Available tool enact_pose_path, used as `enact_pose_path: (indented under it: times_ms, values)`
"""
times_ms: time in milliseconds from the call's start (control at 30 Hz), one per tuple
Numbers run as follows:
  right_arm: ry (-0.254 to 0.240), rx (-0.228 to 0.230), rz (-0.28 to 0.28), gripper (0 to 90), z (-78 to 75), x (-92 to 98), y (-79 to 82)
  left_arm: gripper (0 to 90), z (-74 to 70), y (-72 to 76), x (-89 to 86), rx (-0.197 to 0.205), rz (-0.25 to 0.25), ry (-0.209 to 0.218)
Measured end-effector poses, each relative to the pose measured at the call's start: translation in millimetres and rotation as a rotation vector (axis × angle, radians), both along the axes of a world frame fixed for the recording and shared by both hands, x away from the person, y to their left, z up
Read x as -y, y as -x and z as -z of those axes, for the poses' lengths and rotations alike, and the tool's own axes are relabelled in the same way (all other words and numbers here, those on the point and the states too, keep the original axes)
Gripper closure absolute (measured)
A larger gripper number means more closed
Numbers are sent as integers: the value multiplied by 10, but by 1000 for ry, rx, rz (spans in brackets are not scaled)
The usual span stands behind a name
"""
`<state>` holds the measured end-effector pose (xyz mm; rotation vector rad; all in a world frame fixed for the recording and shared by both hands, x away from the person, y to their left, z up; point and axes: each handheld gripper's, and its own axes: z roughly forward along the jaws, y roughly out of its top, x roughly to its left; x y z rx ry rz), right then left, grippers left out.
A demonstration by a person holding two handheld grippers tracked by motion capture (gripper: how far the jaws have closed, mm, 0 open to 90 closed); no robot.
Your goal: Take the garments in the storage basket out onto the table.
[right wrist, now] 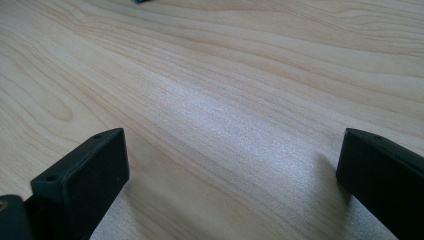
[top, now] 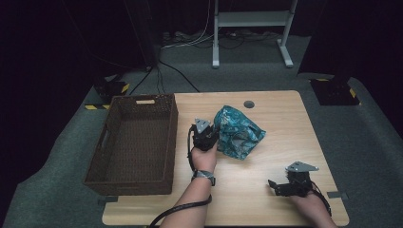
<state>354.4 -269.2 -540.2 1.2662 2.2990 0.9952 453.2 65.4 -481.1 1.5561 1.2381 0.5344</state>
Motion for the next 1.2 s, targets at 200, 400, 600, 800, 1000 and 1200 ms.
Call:
enact_pose_path:
  times_ms: [200, 400, 600, 800, 1000, 1200]
  values:
    - [2, 1, -1, 4, 0, -2, -1, 821, 157, 29, -37, -38, -9, -22]
    - [3, 1, -1, 4, 0, -3, -1, 812, 259, 52, -81, -65, -13, -42]
    - [6, 2, -2, 4, 1, -7, 0, 793, 333, 69, -111, -91, -18, -75]
    - [7, 1, -2, 4, 1, -9, 0, 762, 380, 76, -121, -108, -18, -138]
    - [7, 1, -2, 4, 1, -9, 0, 715, 441, 66, -130, -141, -22, -190]
    - [7, 1, -2, 4, 1, -9, -1, 640, 455, 70, -161, -157, -21, -195]
